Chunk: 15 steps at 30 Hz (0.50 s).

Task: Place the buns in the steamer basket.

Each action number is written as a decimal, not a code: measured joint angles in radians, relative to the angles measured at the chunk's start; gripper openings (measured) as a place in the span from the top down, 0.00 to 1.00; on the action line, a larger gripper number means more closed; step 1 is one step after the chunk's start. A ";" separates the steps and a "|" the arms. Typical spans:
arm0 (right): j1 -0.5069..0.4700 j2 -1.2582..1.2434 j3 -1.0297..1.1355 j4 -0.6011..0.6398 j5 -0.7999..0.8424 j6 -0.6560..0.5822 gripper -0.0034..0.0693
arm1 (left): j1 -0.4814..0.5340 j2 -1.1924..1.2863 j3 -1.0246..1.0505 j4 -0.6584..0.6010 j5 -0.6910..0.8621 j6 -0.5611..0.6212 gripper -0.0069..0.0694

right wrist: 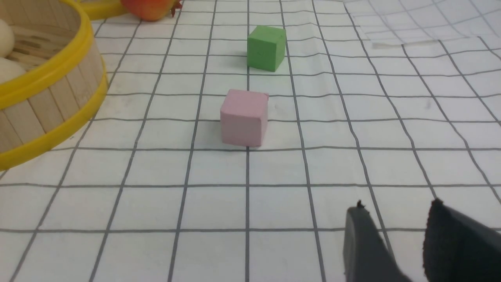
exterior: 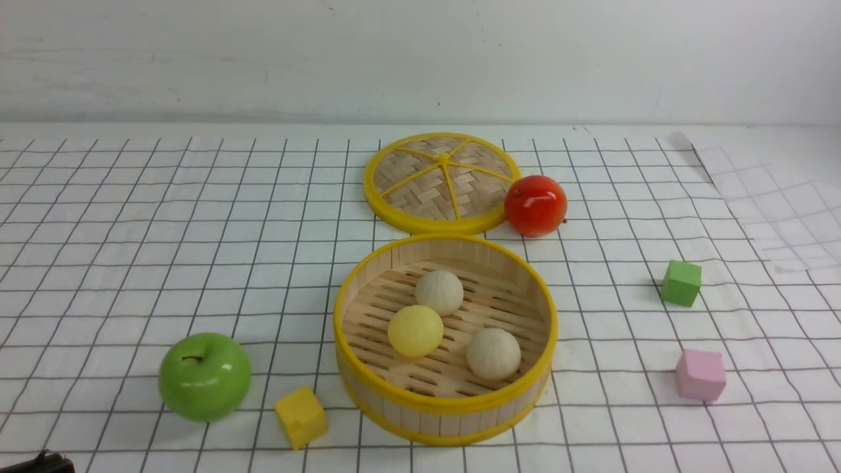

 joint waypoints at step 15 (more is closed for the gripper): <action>0.000 0.000 0.000 0.000 0.001 0.000 0.62 | 0.100 -0.014 0.057 0.150 -0.040 -0.002 0.93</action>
